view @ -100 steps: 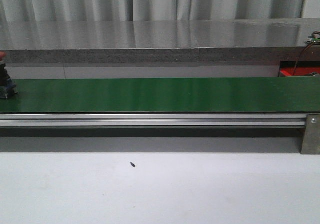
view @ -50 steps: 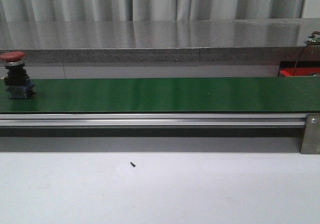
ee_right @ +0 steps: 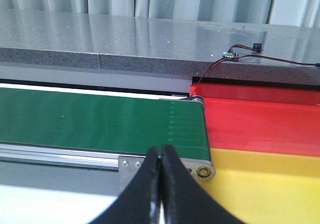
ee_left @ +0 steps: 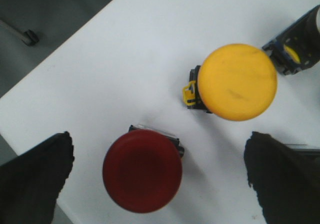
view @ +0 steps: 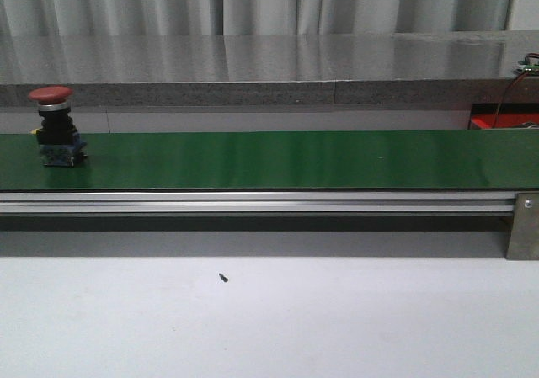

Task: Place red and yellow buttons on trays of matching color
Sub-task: 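Grasp a second red push button with the left gripper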

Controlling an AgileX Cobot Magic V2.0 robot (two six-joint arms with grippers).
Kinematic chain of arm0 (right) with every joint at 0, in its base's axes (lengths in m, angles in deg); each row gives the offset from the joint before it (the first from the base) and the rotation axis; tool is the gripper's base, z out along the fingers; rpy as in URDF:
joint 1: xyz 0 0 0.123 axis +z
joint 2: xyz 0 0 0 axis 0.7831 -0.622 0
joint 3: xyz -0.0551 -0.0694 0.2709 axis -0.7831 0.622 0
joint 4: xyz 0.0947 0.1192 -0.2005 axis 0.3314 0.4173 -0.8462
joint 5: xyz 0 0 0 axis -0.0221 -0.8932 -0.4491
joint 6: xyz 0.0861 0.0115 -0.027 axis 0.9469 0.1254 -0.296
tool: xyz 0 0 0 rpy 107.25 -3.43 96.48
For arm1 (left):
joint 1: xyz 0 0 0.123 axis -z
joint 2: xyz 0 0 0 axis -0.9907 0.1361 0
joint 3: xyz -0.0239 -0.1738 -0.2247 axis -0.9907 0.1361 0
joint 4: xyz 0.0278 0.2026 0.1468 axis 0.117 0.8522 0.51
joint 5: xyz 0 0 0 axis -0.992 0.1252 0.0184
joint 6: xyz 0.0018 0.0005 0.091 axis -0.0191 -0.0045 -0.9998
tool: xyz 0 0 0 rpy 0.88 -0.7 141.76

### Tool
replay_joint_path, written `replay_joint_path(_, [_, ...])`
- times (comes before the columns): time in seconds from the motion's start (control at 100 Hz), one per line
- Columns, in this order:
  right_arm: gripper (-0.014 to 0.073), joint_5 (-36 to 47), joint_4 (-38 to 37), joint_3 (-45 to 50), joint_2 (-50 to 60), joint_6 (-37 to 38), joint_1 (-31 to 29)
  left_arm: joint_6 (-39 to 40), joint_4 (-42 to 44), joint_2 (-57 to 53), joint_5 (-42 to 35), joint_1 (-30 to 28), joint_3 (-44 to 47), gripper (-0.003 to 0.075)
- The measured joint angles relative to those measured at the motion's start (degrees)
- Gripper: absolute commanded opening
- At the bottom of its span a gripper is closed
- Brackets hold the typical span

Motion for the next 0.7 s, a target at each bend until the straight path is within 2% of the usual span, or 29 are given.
replay_joint_path(0.48, [-0.0068, 0.0, 0.0, 0.0, 0.0, 0.0, 0.0, 0.2, 0.2, 4.3, -2.5, 0.0, 0.0, 0.0667])
replay_joint_path(0.57, [-0.0068, 0.0, 0.0, 0.0, 0.0, 0.0, 0.0, 0.2, 0.2, 4.8, -2.5, 0.0, 0.0, 0.0621])
replay_joint_path(0.7, [-0.0068, 0.0, 0.0, 0.0, 0.0, 0.0, 0.0, 0.2, 0.2, 4.8, -2.7, 0.0, 0.0, 0.0477])
